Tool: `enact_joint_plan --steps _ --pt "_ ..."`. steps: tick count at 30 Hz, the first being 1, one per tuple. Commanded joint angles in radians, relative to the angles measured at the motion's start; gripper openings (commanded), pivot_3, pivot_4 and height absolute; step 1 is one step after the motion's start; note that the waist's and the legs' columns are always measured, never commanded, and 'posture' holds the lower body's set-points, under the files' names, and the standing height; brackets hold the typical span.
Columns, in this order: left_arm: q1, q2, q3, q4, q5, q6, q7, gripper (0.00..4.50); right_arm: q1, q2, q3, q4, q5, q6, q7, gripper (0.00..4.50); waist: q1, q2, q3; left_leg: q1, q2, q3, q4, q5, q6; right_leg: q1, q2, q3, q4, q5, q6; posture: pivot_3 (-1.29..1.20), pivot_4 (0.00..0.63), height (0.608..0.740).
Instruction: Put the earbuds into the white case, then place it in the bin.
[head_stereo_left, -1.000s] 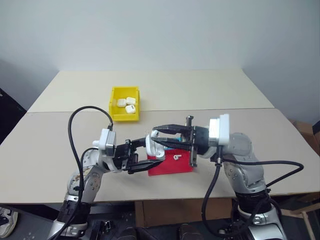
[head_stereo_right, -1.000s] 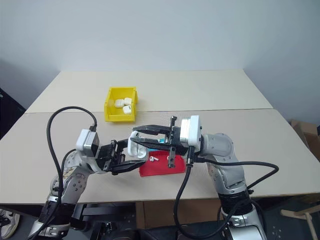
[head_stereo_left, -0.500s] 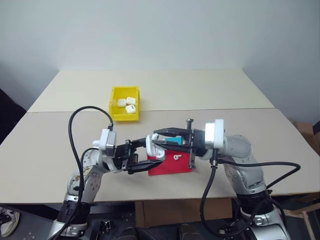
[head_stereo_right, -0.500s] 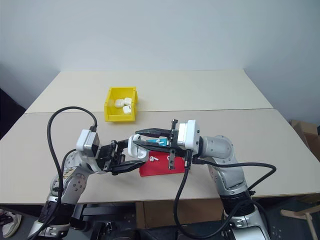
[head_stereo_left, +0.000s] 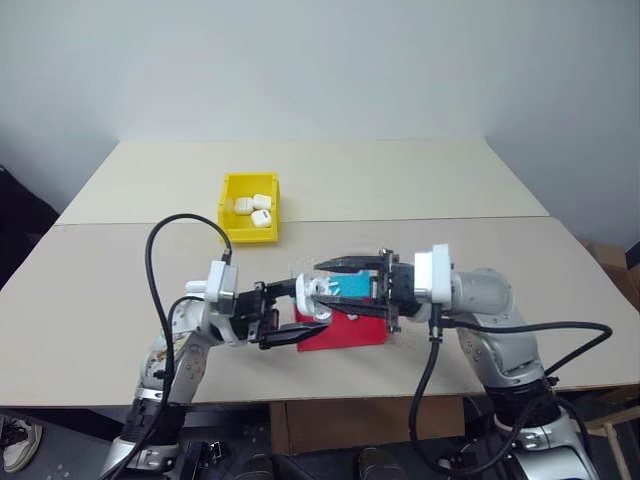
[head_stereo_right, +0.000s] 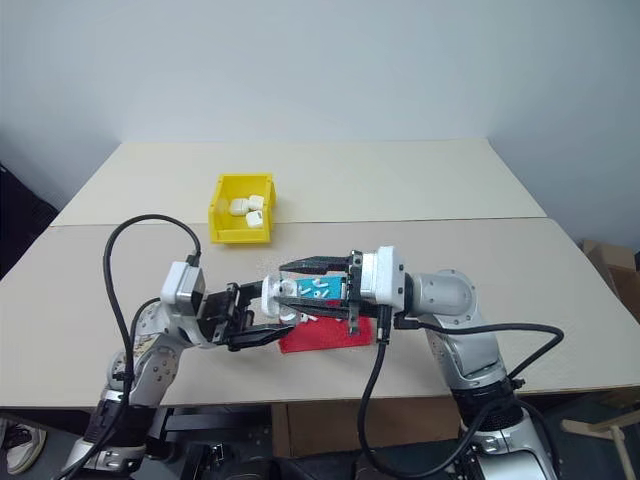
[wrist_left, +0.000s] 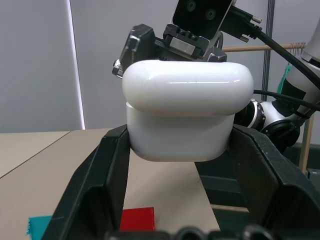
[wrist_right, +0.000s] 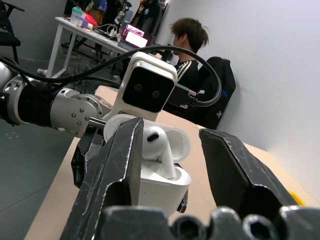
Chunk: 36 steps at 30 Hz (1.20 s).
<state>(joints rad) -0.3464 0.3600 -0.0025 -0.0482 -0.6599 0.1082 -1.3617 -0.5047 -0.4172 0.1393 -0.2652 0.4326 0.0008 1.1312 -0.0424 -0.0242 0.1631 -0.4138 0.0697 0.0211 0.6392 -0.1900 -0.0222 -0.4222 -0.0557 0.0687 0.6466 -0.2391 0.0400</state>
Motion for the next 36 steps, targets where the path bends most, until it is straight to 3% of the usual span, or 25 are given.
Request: enact_joint_plan --steps 1,10,16,20,23,28,36 --pt "-0.025 -0.011 0.015 -0.025 -0.007 -0.031 0.015 2.75 -0.009 -0.012 0.022 0.003 -0.019 -0.024 0.02 2.12 0.0 0.0 0.0 0.0 0.0 0.0 0.0 0.0 0.0 0.0 0.0 0.0 0.0 0.0 0.0 0.0 0.15 0.74" --pt "-0.015 -0.005 0.019 -0.017 0.008 -0.045 0.007 2.75 -0.024 -0.026 0.016 0.028 -0.037 -0.044 0.014 2.12 0.0 0.0 0.0 0.0 0.0 0.0 0.0 0.0 0.0 0.0 0.0 0.0 0.0 0.0 0.0 0.0 0.15 0.74" --pt "0.065 0.123 0.091 0.025 0.059 -0.128 -0.058 2.75 -0.121 -0.162 -0.055 -0.013 0.013 0.162 -0.01 2.12 -0.005 0.0 0.0 0.0 0.0 0.0 0.0 0.0 0.0 0.0 0.0 0.0 0.0 0.0 -0.001 0.0 0.15 0.74" --pt "0.168 0.207 0.142 -0.019 0.053 -0.157 -0.091 2.75 -0.257 -0.299 0.037 0.052 -0.127 0.311 0.006 2.12 -0.004 0.001 0.0 0.0 0.0 0.001 0.0 0.0 0.0 -0.002 0.0 0.0 0.0 0.0 -0.001 0.0 0.15 0.74" --pt "0.265 0.247 0.183 -0.062 0.05 -0.185 -0.101 2.75 -0.398 -0.334 0.139 0.168 -0.21 0.388 0.076 2.12 -0.004 0.001 0.0 0.0 0.001 0.002 -0.001 0.0 0.0 -0.002 -0.001 0.0 -0.001 -0.001 -0.002 0.0 0.15 0.74" --pt "0.379 0.241 0.209 -0.126 0.061 -0.203 -0.039 2.75 -0.591 -0.285 0.34 0.432 -0.403 0.334 0.198 2.12 -0.001 0.001 0.0 -0.001 0.001 0.003 -0.001 0.0 0.0 -0.003 -0.001 0.001 -0.001 -0.001 -0.002 0.0 0.15 0.74" --pt "0.483 0.197 0.195 -0.211 0.094 -0.234 0.068 2.75 -0.841 -0.03 0.51 1.005 -0.647 0.151 0.201 2.12 -0.006 0.001 0.001 -0.001 0.001 0.004 -0.002 0.0 0.0 -0.005 -0.001 0.001 0.001 0.0 -0.003 0.0 0.15 0.74"
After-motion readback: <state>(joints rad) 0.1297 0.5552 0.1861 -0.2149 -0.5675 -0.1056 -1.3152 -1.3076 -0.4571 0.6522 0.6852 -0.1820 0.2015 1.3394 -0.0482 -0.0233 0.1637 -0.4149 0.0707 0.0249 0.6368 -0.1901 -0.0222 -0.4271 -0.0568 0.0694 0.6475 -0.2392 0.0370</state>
